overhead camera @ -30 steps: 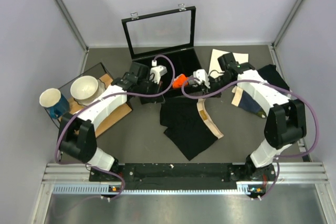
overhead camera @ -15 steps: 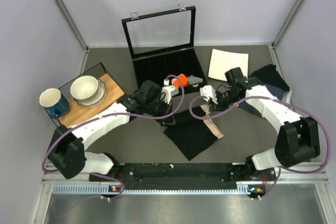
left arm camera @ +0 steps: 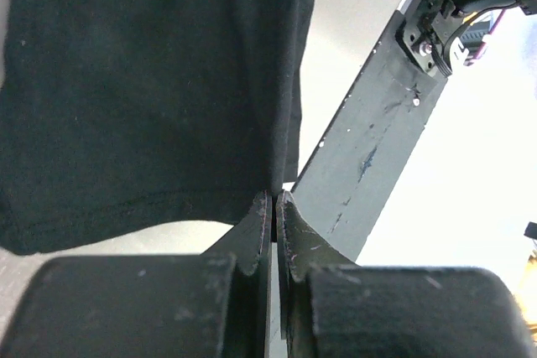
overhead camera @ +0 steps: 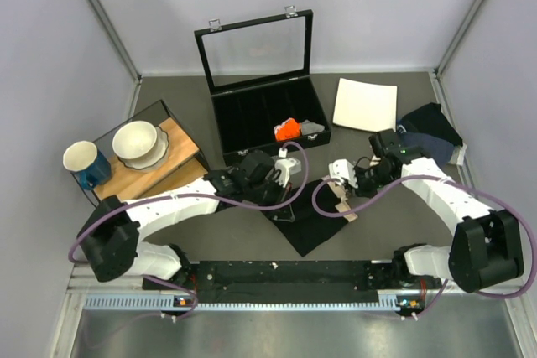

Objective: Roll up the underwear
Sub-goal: Fold the underwear at the center of the board.

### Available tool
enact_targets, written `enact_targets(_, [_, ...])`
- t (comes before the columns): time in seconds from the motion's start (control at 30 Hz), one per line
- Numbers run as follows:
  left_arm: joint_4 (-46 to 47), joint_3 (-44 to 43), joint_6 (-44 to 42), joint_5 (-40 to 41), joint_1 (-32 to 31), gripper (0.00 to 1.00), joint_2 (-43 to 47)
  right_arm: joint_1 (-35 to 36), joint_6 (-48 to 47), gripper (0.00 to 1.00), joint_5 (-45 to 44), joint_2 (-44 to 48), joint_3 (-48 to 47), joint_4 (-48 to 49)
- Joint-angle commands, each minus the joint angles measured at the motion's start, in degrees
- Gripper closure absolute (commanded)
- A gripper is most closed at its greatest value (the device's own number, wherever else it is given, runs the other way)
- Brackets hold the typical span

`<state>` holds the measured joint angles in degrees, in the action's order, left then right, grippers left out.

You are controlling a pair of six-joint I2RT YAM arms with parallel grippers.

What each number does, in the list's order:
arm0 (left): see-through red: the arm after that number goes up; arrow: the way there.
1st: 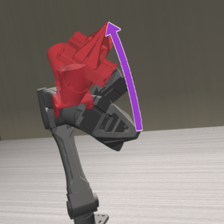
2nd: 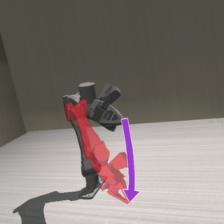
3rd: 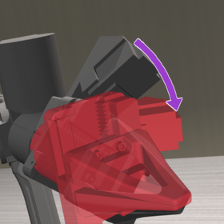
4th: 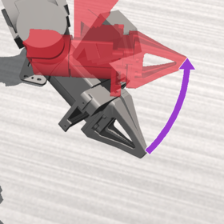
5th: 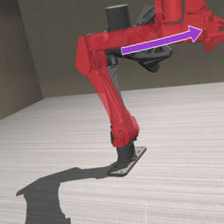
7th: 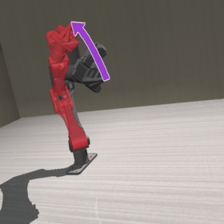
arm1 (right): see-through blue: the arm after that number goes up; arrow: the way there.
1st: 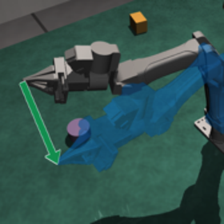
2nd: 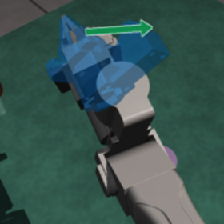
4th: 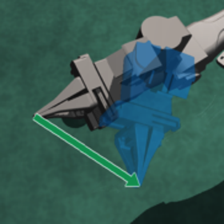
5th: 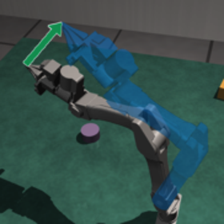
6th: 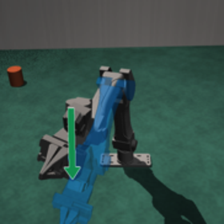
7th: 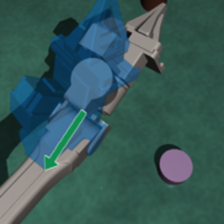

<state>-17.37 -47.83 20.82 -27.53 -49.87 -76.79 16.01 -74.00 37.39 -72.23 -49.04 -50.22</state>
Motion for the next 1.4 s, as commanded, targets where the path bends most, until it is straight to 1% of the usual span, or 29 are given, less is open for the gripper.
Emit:
enact_targets(0.0, [6.9,1.4,3.8,0.2,-2.2,1.00,-2.2,-0.5,-2.9,1.00,-0.6,1.3,3.0,0.2])
enact_targets(0.17, [9.7,0.9,5.1,-0.2,-5.1,1.00,-6.1,-1.5,-4.5,1.00,-1.5,0.9,5.2,0.4])
enact_targets(0.3, [10.6,0.1,5.9,-0.1,-6.5,1.00,-10.8,-2.2,-4.9,1.00,-1.5,-0.1,6.1,0.6])
enact_targets(0.4, [10.5,0.0,6.1,0.5,-7.1,1.00,-12.8,-2.1,-5.6,1.00,-0.9,-0.3,6.9,0.5])
enact_targets(0.57, [8.7,0.8,5.7,2.1,-7.1,1.00,-13.2,-2.1,-9.1,1.00,0.8,0.9,8.4,-1.8])
enact_targets(0.8, [6.6,1.2,4.9,3.6,-7.1,1.00,-12.2,-1.7,-11.3,1.00,1.0,0.9,9.6,-4.2])
enact_targets(0.83, [6.5,1.2,4.9,3.4,-7.2,0.99,-12.2,-1.6,-11.3,1.00,0.9,0.9,9.7,-4.5])
enact_targets(0.9, [6.4,1.2,4.8,2.5,-7.3,0.98,-12.4,-1.1,-11.7,0.93,0.9,0.9,9.9,-5.1])
enact_targets(0.93, [6.3,1.2,4.8,2.4,-7.6,0.89,-12.4,-1.0,-11.9,0.91,0.9,1.0,10.1,-5.4])
enact_targets(0.97, [5.9,1.2,4.8,2.5,-7.8,0.86,-12.2,-0.9,-12.0,0.85,1.0,1.1,10.0,-6.3])
enact_targets(1.0, [5.6,1.3,4.7,2.5,-7.9,0.83,-11.8,-0.9,-12.0,0.82,1.1,1.2,9.4,-7.0])
enact_targets(1.03, [5.5,1.4,4.6,2.7,-8.0,0.77,-11.4,-0.9,-12.1,0.77,1.4,1.7,9.0,-7.7])
enact_targets(1.1, [4.7,1.9,4.5,3.6,-7.9,0.70,-8.4,-1.0,-12.2,0.73,1.7,2.7,7.6,-10.2])
enact_targets(1.13, [4.2,2.0,4.3,5.3,-8.0,0.62,-7.1,-0.9,-12.1,0.69,2.2,3.2,7.1,-10.9])
enact_targets(1.17, [3.4,2.0,4.0,6.3,-8.0,0.58,-5.7,-0.9,-12.1,0.67,2.6,4.5,6.6,-12.7])
enact_targets(1.23, [1.0,1.7,3.4,8.6,-7.8,0.53,-1.6,-0.9,-12.2,0.62,4.1,5.4,4.9,-14.2])
enact_targets(1.27, [0.3,1.3,3.0,11.1,-7.7,0.50,-0.4,-1.0,-12.3,0.61,4.6,5.8,4.2,-14.9])
enact_targets(1.33, [-1.2,1.3,2.3,12.8,-7.3,0.49,3.0,-0.9,-12.2,0.59,6.5,6.1,2.4,-16.2])
enact_targets(1.37, [-1.2,1.4,1.9,14.7,-7.1,0.46,3.9,-0.9,-12.1,0.59,7.2,6.1,1.3,-16.4])
